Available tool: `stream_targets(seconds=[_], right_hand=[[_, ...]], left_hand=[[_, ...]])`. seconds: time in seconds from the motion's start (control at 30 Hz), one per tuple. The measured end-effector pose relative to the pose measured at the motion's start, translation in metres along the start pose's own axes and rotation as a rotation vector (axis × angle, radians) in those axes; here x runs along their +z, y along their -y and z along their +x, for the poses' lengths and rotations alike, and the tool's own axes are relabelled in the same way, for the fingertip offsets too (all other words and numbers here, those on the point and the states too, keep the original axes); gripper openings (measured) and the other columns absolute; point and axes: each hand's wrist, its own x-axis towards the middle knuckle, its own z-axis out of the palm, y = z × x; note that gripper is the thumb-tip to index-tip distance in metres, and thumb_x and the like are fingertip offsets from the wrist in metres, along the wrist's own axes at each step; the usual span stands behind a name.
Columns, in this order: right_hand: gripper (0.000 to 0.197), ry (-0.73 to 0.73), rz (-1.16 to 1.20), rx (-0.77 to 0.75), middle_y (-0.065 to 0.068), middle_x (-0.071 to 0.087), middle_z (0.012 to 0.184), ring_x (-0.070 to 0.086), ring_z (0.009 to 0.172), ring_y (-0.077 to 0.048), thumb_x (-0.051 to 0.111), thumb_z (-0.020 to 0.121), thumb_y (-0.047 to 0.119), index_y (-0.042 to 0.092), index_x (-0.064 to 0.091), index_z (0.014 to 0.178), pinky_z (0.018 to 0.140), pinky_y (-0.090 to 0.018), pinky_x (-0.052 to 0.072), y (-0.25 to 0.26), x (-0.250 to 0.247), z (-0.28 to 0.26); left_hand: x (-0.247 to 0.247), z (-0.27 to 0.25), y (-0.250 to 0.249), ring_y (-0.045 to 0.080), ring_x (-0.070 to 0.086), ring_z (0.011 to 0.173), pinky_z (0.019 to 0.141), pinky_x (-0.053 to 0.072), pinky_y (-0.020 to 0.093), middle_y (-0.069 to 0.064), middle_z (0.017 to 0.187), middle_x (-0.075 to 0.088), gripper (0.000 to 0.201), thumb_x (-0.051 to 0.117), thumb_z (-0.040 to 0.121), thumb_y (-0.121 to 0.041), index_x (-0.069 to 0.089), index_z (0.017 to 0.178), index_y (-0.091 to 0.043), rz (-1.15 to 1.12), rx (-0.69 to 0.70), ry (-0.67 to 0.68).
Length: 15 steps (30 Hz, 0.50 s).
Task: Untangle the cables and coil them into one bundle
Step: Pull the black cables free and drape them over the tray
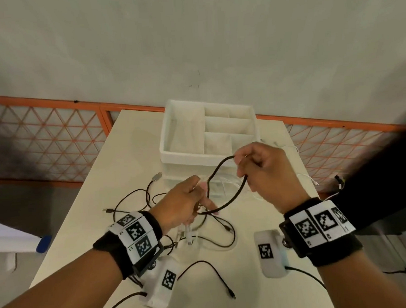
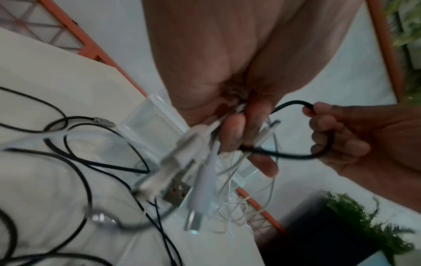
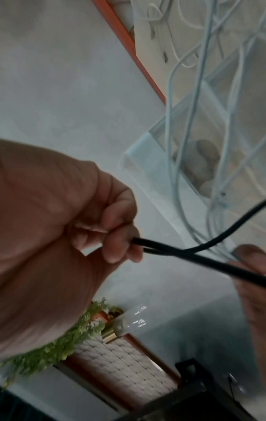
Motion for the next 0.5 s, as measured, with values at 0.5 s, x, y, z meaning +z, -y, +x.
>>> stream_targets(seconds=[0.5], right_hand=[[0.027, -0.556, 0.219, 0.075, -0.003, 0.069, 0.084, 0.048, 0.041, -0.008, 0.052, 0.098, 0.005, 0.024, 0.07, 0.09, 0.042, -0.019, 0.041, -0.024, -0.036, 0.011]], left_hand=[[-0.047, 0.002, 0.034, 0.004, 0.041, 0.044, 0.046, 0.031, 0.02, -0.006, 0.069, 0.068, 0.028, 0.041, 0.103, -0.026, 0.053, 0.081, -0.014, 0.51, -0.081, -0.016]])
